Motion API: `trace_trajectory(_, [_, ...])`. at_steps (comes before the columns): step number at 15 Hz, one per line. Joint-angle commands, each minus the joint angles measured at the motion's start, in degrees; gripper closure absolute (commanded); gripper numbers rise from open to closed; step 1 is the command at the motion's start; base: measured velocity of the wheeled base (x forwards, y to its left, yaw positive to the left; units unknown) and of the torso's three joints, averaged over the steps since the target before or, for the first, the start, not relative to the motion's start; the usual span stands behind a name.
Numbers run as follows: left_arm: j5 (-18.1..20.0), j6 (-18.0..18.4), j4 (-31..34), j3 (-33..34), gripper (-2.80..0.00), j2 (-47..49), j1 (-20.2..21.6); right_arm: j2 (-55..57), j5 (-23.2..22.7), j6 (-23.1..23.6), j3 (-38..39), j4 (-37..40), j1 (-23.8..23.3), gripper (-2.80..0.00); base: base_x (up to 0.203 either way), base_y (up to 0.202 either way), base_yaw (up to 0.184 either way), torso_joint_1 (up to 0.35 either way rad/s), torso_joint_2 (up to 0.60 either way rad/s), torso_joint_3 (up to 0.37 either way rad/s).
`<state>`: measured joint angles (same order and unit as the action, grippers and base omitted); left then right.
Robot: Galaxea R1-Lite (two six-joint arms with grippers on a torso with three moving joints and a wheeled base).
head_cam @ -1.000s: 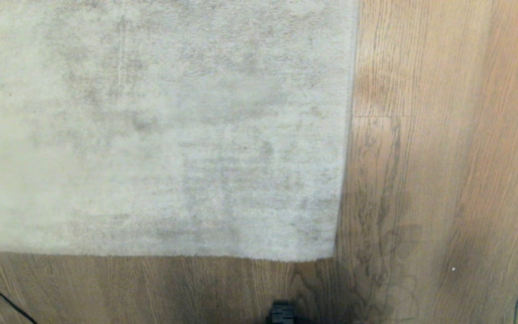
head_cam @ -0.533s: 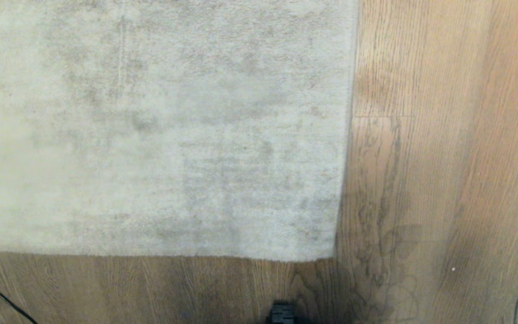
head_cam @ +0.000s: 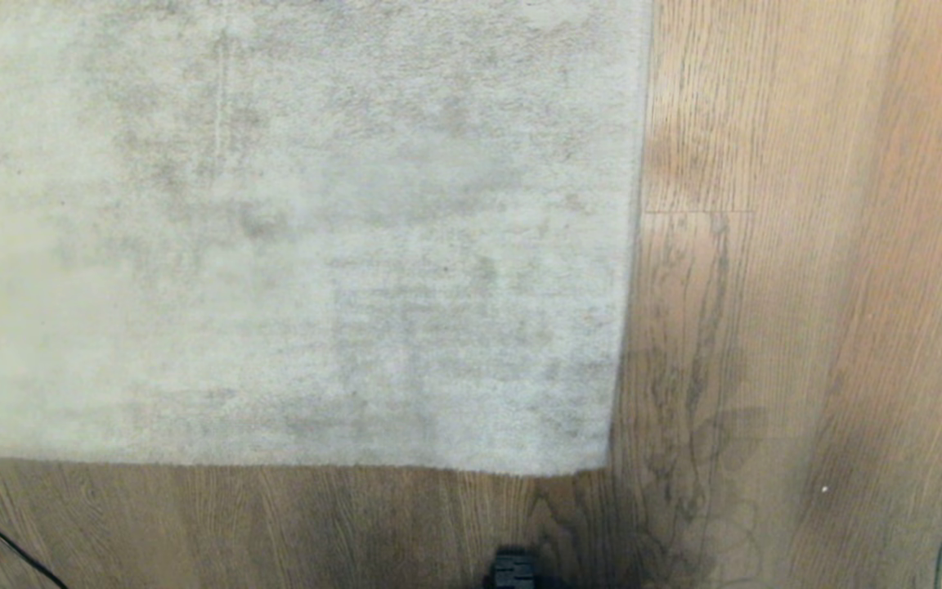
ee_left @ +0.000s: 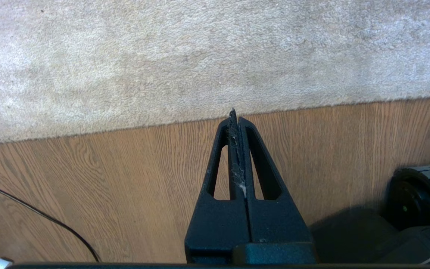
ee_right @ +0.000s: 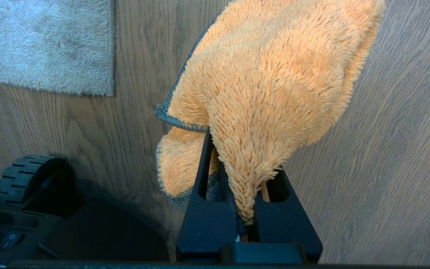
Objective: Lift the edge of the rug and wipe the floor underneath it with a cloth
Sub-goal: Put down the rag
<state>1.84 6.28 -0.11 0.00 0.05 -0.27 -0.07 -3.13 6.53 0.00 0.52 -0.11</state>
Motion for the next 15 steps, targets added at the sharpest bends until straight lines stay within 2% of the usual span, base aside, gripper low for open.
trace_trajectory(1, [-0.1,-0.8,0.0,0.0,0.0,0.0,0.0,0.1,0.0,0.1,0.0,0.0,0.0,0.0,0.0,0.0,0.0,0.0,0.0,0.0])
trace_trajectory(3, [-0.7,-2.5,0.2,0.0,0.0,0.0,0.0,0.1,0.0,0.1,0.0,0.0,0.0,0.0,0.0,0.0,0.0,0.0,0.0,0.0])
trace_trajectory(8, [-0.7,-3.6,0.3,0.0,0.0,0.0,0.0,0.1,0.0,0.1,0.0,0.0,0.0,0.0,0.0,0.0,0.0,0.0,0.0,0.0])
trace_trajectory(15, [-0.7,-3.3,0.3,0.0,0.0,0.0,0.0,0.1,0.0,0.1,0.0,0.0,-0.1,0.0,0.0,0.0,0.0,0.0,0.0,0.0])
